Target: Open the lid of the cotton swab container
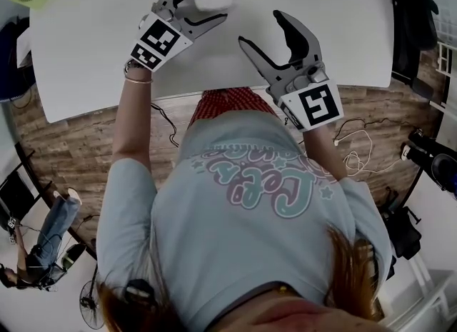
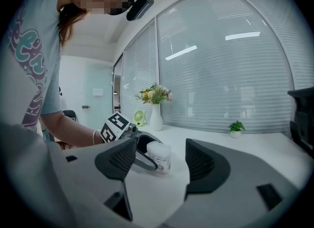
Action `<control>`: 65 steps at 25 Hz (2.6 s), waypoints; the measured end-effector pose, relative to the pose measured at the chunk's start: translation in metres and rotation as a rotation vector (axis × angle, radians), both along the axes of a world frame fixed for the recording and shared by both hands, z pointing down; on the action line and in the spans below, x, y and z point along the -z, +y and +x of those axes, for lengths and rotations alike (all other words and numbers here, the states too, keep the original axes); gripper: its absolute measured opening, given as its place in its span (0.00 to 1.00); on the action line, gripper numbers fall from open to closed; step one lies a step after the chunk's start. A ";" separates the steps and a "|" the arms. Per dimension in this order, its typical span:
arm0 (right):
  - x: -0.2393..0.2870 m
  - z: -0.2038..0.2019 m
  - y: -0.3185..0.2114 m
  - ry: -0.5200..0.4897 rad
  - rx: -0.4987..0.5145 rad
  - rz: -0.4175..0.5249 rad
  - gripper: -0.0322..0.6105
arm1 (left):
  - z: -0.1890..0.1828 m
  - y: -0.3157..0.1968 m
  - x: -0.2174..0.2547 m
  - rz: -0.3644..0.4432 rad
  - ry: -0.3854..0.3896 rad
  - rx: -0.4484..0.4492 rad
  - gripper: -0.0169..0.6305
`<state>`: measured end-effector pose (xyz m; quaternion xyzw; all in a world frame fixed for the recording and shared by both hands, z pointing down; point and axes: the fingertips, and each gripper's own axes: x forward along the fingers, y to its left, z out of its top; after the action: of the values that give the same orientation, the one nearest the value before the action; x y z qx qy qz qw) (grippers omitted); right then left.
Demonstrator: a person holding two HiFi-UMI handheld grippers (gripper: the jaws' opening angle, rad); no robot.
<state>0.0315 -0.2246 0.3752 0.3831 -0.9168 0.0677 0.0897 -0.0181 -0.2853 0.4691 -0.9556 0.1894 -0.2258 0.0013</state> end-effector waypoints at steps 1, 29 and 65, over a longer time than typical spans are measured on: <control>0.000 0.002 -0.001 0.001 -0.004 -0.001 0.52 | 0.002 0.000 -0.001 -0.004 -0.007 -0.011 0.50; 0.009 0.014 -0.012 -0.016 -0.050 0.017 0.52 | 0.020 -0.002 -0.019 -0.042 -0.137 -0.139 0.37; 0.054 0.012 -0.012 -0.030 0.008 0.123 0.52 | 0.017 0.032 0.051 -0.038 -0.085 -0.167 0.34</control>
<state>0.0432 -0.2364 0.3208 0.3833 -0.9220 0.0167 0.0524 -0.0014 -0.2529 0.4186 -0.9575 0.1045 -0.2686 0.0102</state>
